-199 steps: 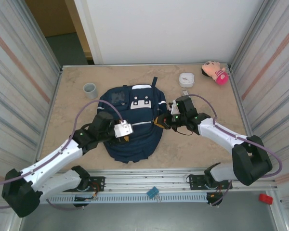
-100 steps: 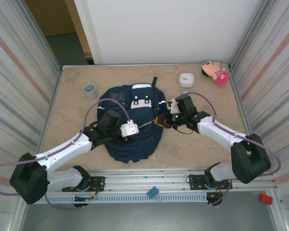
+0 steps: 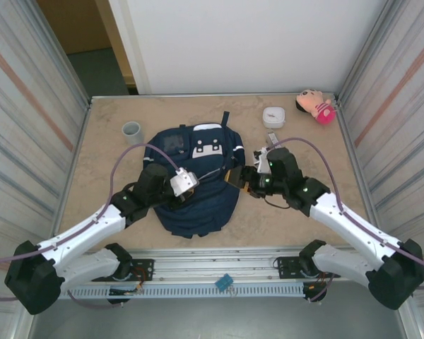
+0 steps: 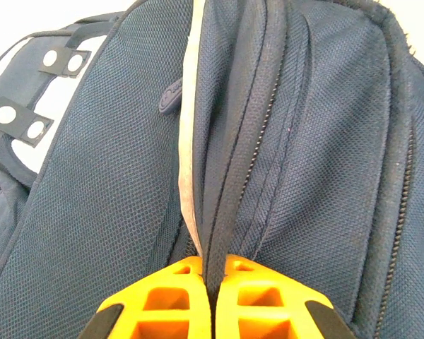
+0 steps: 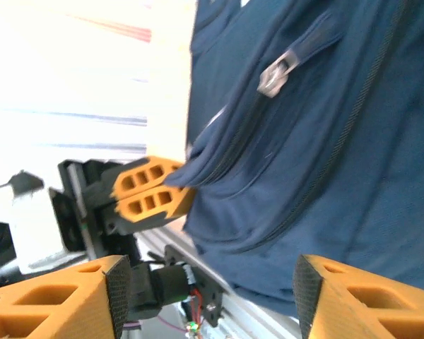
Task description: Pack books, pencil case, and school supplies into a backpack
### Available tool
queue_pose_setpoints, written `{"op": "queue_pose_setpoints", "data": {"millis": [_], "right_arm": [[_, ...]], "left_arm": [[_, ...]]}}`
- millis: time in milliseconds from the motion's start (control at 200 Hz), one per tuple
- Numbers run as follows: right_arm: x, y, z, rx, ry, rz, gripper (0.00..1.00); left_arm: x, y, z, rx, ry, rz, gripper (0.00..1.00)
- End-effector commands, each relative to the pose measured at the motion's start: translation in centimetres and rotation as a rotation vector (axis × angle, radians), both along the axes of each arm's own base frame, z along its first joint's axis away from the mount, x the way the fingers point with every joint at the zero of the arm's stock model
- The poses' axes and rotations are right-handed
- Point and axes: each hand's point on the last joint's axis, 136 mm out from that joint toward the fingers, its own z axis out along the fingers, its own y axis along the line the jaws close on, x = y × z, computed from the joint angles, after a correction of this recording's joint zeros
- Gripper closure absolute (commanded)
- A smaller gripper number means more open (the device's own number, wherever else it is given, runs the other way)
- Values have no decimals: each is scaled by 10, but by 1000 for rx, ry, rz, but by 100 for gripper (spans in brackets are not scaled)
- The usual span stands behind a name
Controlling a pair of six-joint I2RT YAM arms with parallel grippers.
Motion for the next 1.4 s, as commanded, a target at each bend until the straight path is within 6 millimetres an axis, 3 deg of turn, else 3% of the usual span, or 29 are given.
{"op": "queue_pose_setpoints", "data": {"millis": [0, 205, 436, 491, 556, 651, 837, 1007, 1097, 1168, 1238, 1393], "right_arm": [[-1, 12, -16, 32, 64, -54, 38], [-7, 40, -43, 20, 131, -18, 43], [0, 20, -112, -127, 204, -117, 89], [-1, 18, -127, -142, 223, -123, 93], [0, 21, -130, -128, 217, -112, 94], [3, 25, -118, -104, 168, -97, 90], [11, 10, -64, -153, -69, -29, 59], [4, -10, -5, -176, -405, 138, 50], [6, -24, 14, -161, -518, 216, 48], [16, -37, 20, -153, -551, 236, 38], [29, -47, 24, -114, -539, 250, 36], [59, -41, 18, 16, -434, 349, 27]], "left_arm": [[14, -7, 41, -119, -100, 31, 100], [14, -17, 46, -154, -87, -3, 100], [11, -19, 61, -192, -111, -18, 100], [9, -20, 64, -200, -113, -30, 100], [6, -20, 65, -203, -111, -43, 100], [3, -19, 64, -182, -127, -66, 100], [-3, -12, 56, -123, -143, -127, 100], [-13, -8, 64, -184, -193, -209, 100], [-21, -6, 67, -212, -197, -266, 100], [-23, -4, 70, -230, -178, -284, 100], [-25, -3, 72, -242, -173, -301, 100], [-27, -4, 72, -241, -171, -318, 100]]}}
